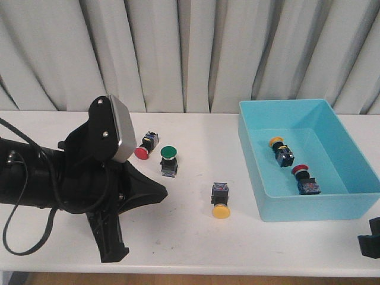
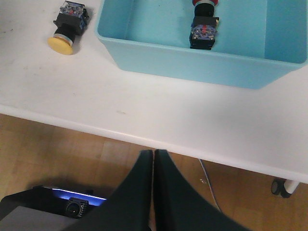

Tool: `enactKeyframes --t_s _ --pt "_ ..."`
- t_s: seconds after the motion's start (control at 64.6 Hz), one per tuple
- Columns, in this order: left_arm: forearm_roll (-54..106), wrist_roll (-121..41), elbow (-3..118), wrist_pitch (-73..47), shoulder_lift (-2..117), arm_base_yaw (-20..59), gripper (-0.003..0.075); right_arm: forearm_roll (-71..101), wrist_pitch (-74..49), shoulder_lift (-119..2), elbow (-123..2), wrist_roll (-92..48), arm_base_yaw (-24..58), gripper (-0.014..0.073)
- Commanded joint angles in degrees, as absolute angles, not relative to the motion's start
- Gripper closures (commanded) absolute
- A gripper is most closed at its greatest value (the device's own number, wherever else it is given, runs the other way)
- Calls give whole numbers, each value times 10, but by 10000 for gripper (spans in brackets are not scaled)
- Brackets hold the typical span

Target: Pick red and yellow buttons and place in box

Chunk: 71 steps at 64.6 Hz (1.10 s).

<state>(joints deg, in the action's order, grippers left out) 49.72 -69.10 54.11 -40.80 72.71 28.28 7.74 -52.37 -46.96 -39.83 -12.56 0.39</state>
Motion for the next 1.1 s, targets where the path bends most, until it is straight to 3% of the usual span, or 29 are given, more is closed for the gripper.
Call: enactKeyframes --t_s 0.0,0.526,0.619,0.712,0.928,1.083 --pt "523 -685 556 -393 717 285 727 81 -504 -465 -412 -125 2 601" --pt "507 -671 556 -381 716 285 727 81 -504 -465 -412 -125 2 601" --pt "462 -575 556 -325 710 285 727 81 -504 -465 -412 -125 2 601" --pt "320 -414 556 -272 706 285 727 81 -504 -465 -412 -125 2 601" --pt "18 -67 556 -272 679 285 727 81 -504 -465 -412 -125 2 601" --pt "-72 -10 554 -274 640 276 727 81 -504 -465 -412 -125 2 601"
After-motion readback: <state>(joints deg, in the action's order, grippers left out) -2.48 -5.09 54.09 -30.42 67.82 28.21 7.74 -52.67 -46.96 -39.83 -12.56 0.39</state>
